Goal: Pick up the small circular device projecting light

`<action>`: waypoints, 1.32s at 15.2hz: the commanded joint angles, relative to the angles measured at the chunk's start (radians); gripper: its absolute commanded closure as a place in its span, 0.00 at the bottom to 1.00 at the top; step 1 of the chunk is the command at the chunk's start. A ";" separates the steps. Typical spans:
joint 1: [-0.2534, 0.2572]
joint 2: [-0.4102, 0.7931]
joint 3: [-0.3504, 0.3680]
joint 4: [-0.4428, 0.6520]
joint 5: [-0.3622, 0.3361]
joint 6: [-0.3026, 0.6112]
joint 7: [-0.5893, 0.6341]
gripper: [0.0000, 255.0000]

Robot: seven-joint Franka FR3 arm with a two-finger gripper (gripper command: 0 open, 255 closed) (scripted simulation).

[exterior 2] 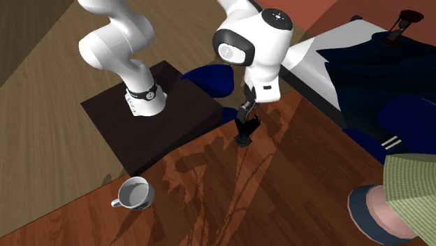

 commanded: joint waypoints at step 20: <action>0.001 -0.046 0.000 0.019 0.015 -0.062 -0.008 1.00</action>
